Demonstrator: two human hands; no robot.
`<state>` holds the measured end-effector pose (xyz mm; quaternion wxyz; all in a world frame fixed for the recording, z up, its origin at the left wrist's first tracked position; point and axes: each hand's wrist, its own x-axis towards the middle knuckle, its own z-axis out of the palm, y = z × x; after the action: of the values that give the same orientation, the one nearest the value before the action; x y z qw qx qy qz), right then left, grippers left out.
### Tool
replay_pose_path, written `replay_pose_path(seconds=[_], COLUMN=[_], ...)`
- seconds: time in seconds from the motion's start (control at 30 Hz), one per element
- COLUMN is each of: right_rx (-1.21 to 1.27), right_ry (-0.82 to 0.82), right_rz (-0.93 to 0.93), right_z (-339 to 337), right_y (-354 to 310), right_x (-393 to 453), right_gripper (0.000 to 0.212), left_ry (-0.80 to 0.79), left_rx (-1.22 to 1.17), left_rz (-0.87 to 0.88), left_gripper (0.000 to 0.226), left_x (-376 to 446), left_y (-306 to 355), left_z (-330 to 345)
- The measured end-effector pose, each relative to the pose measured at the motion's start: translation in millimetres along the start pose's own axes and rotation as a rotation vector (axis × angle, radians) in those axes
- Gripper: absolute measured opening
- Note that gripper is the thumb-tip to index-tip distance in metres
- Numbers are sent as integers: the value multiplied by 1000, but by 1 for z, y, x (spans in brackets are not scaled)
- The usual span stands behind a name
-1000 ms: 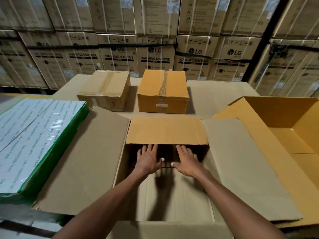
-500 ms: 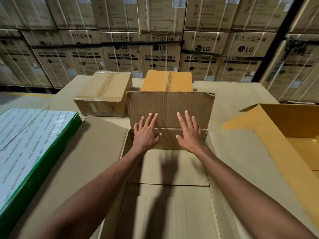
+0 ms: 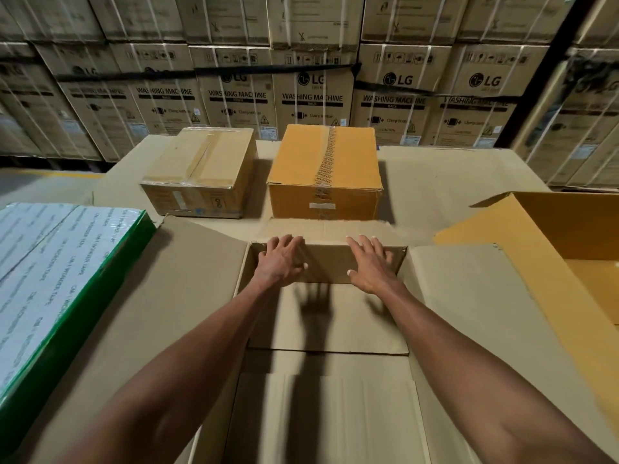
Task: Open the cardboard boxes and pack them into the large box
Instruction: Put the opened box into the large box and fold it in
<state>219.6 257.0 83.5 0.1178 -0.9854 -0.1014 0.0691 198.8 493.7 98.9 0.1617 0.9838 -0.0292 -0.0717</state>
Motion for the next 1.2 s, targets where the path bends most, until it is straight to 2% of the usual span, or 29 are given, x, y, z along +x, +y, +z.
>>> replay_pose_path(seconds=[0.1,0.3,0.5,0.67,0.87,1.07,1.2], right_rx=[73,246,369,457,467,438,540], right_ry=[22,46,106,206,337,579,619], right_rz=[30,87,168,236,320,502,629], right_z=[-2,-4,-1,18,29,28,30], right_y=[-2,-2,-11,-9,-9,3,18], right_x=[-15,-79,-180,-267,-347,-390,-398], right_gripper=[85,77,68,64,57,44,41], left_ry=[16,149,159,232,360,455,495], left_rx=[-51,-164,-270,-344,-388,-254,-311], left_rz=[-35,-42,-27,-15,5,-254,-367], left_gripper=[73,65,73,53,40,42,42], left_x=[-17,-90,-180,-259,-339,-387,-399], left_y=[1,-5,-15,-14,-16,-16,-13], left_z=[-4,0,14,28,36,51,56])
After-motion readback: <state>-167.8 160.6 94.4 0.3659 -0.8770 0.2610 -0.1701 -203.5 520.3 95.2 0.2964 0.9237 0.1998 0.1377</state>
